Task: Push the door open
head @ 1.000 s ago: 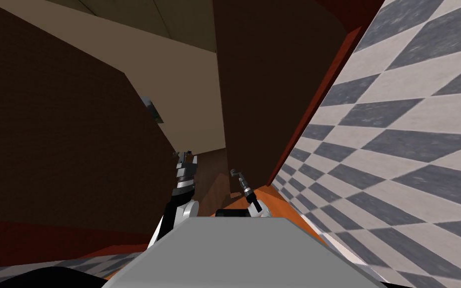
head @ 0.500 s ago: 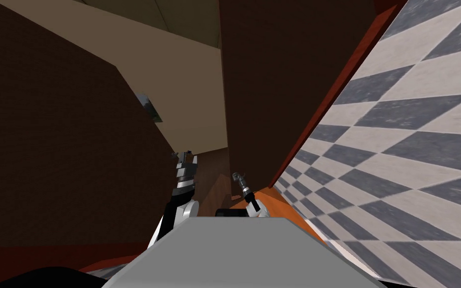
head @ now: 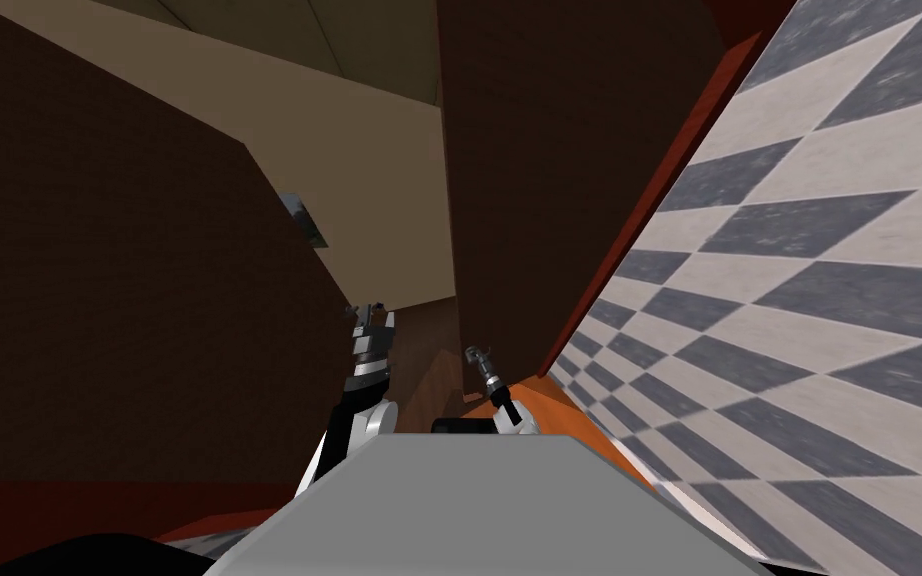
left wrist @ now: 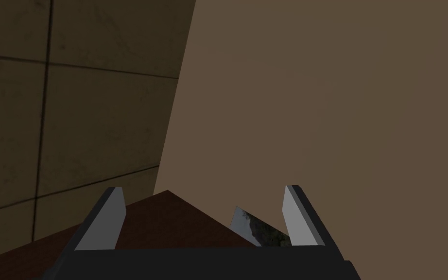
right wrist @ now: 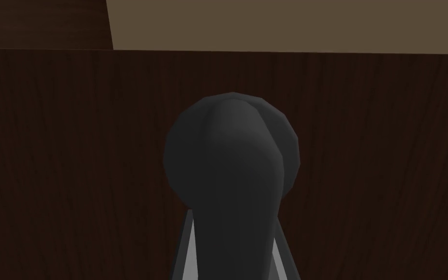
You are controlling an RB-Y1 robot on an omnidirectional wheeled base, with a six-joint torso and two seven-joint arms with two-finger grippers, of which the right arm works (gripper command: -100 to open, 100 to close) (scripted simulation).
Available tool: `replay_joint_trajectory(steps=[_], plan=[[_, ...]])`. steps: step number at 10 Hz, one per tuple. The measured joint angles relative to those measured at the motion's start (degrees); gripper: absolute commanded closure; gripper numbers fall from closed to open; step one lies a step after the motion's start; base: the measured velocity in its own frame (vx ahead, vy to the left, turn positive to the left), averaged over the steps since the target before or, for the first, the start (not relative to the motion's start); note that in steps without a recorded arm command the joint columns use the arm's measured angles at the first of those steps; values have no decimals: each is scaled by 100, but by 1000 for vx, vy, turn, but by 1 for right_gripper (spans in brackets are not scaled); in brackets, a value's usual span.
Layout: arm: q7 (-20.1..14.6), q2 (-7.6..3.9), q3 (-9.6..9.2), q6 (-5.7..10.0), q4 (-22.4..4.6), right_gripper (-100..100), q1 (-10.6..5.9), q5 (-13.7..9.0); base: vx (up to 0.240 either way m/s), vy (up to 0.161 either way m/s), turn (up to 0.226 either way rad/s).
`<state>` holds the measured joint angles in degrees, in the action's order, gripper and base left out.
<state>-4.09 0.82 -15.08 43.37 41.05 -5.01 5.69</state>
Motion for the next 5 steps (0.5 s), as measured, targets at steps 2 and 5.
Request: replay_joint_trajectory(steps=[2, 5], plan=[[43, -9, 79, 38, -155, 100, -63, -39, 165, 107, -56], [96, -75, 199, 32, -75, 100, -62, -100, 164, 95, -58]])
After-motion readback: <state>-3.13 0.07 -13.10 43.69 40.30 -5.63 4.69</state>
